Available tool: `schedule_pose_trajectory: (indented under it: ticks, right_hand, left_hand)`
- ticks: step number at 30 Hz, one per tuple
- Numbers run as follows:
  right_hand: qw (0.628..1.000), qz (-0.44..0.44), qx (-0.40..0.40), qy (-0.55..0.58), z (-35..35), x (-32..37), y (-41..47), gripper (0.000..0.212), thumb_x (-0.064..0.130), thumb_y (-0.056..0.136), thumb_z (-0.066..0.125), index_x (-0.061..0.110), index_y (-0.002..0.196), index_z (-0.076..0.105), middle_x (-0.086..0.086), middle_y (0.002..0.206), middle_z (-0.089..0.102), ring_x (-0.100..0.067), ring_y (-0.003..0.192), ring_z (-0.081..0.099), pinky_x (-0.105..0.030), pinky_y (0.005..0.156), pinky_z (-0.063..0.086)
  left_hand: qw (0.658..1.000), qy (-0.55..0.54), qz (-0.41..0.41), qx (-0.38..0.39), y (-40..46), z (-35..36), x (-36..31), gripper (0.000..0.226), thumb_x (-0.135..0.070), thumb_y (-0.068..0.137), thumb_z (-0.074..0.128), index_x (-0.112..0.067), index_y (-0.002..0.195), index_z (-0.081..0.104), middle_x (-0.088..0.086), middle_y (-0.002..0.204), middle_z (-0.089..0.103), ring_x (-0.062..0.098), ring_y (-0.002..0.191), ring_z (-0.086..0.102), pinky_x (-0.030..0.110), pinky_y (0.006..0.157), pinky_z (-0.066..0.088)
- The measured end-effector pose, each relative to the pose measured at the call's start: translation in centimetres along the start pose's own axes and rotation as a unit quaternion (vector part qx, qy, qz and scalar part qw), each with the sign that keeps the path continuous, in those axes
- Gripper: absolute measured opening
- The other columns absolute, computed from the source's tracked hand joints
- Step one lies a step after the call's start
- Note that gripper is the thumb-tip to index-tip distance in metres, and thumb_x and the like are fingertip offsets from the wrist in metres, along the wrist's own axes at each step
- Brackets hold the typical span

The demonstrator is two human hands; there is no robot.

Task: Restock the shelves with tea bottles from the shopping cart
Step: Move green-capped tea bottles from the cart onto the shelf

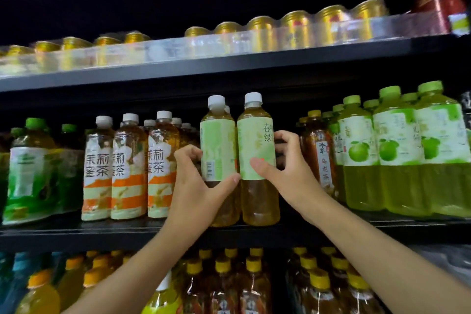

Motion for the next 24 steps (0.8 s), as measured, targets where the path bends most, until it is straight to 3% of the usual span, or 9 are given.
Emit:
schedule_pose_trajectory:
  ticks: [2, 5, 8, 12, 14, 17, 20, 24]
  right_hand:
    - [1.000, 0.005, 0.000, 0.018, 0.0, -0.2, 0.0, 0.057, 0.039, 0.084, 0.078, 0.045, 0.128, 0.041, 0.019, 0.122, 0.058, 0.012, 0.101, 0.061, -0.016, 0.076, 0.056]
    - [0.997, 0.010, 0.012, 0.075, 0.0, -0.3, -0.2, 0.053, 0.035, 0.078, 0.082, 0.046, 0.122, 0.053, 0.018, 0.115, 0.069, 0.002, 0.106, 0.066, -0.023, 0.083, 0.058]
    - [0.995, 0.026, 0.033, 0.095, 0.2, -0.5, -0.2, 0.060, 0.040, 0.073, 0.083, 0.041, 0.128, 0.058, 0.016, 0.121, 0.070, -0.004, 0.113, 0.066, -0.029, 0.090, 0.057]
    - [0.993, 0.054, 0.048, 0.088, 0.4, -1.4, -0.2, 0.080, 0.051, 0.066, 0.086, 0.037, 0.137, 0.053, 0.006, 0.135, 0.064, -0.014, 0.123, 0.062, -0.042, 0.106, 0.050]
    - [0.992, 0.060, 0.060, 0.093, 0.6, -1.4, -0.4, 0.087, 0.050, 0.061, 0.085, 0.034, 0.138, 0.050, 0.003, 0.134, 0.065, -0.014, 0.122, 0.063, -0.042, 0.107, 0.050]
    - [0.990, 0.066, 0.078, 0.094, 1.0, -1.1, -0.8, 0.090, 0.045, 0.057, 0.086, 0.029, 0.138, 0.049, 0.003, 0.125, 0.072, -0.014, 0.119, 0.066, -0.040, 0.105, 0.050]
    - [0.990, 0.075, 0.071, 0.093, 0.9, -1.0, -0.8, 0.079, 0.034, 0.064, 0.090, 0.026, 0.133, 0.053, 0.001, 0.122, 0.074, -0.016, 0.117, 0.067, -0.043, 0.107, 0.050]
    - [0.992, 0.076, 0.037, 0.098, 0.5, -1.1, -0.8, 0.066, 0.020, 0.072, 0.082, 0.022, 0.132, 0.055, -0.003, 0.121, 0.074, -0.019, 0.117, 0.068, -0.047, 0.108, 0.049]
  left_hand:
    - [1.000, -0.017, 0.006, 0.000, 0.1, -0.2, -0.1, 0.065, -0.031, 0.081, 0.083, -0.028, 0.121, 0.032, -0.019, 0.117, 0.045, -0.017, 0.109, 0.049, 0.005, 0.081, 0.047]
    - [0.994, -0.103, -0.035, 0.031, 0.3, -0.1, 0.9, 0.063, -0.036, 0.075, 0.084, -0.030, 0.122, 0.042, -0.018, 0.119, 0.056, -0.016, 0.106, 0.055, 0.007, 0.079, 0.050]
    - [0.974, -0.201, -0.082, 0.059, 0.4, 0.0, 2.1, 0.066, -0.044, 0.065, 0.081, -0.034, 0.122, 0.049, -0.016, 0.121, 0.064, -0.006, 0.110, 0.061, 0.020, 0.081, 0.056]
    - [0.961, -0.240, -0.106, 0.084, 0.5, 0.4, 3.2, 0.047, -0.027, 0.084, 0.079, -0.038, 0.123, 0.055, -0.010, 0.123, 0.065, 0.011, 0.120, 0.061, 0.038, 0.091, 0.059]
    - [0.959, -0.238, -0.111, 0.102, 0.4, 0.7, 3.7, 0.047, -0.024, 0.088, 0.077, -0.041, 0.126, 0.055, -0.003, 0.127, 0.062, 0.017, 0.122, 0.058, 0.042, 0.092, 0.059]
    - [0.965, -0.215, -0.104, 0.108, 0.3, 0.8, 3.3, 0.057, -0.028, 0.087, 0.077, -0.043, 0.133, 0.048, -0.005, 0.126, 0.060, 0.014, 0.119, 0.060, 0.037, 0.092, 0.059]
    - [0.975, -0.170, -0.086, 0.118, 0.2, 1.0, 2.6, 0.071, -0.034, 0.083, 0.081, -0.043, 0.138, 0.037, -0.011, 0.126, 0.056, 0.008, 0.116, 0.060, 0.025, 0.087, 0.058]
    - [0.973, -0.175, -0.079, 0.125, 0.2, 1.1, 2.4, 0.069, -0.026, 0.085, 0.080, -0.041, 0.137, 0.037, -0.018, 0.125, 0.058, -0.006, 0.112, 0.057, 0.018, 0.085, 0.055]
Point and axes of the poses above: each hand's wrist, its own y-axis towards the middle knuckle, its own z-axis out of the palm, x = y × z, the point moved 10 cm from there along y, towards the middle knuckle
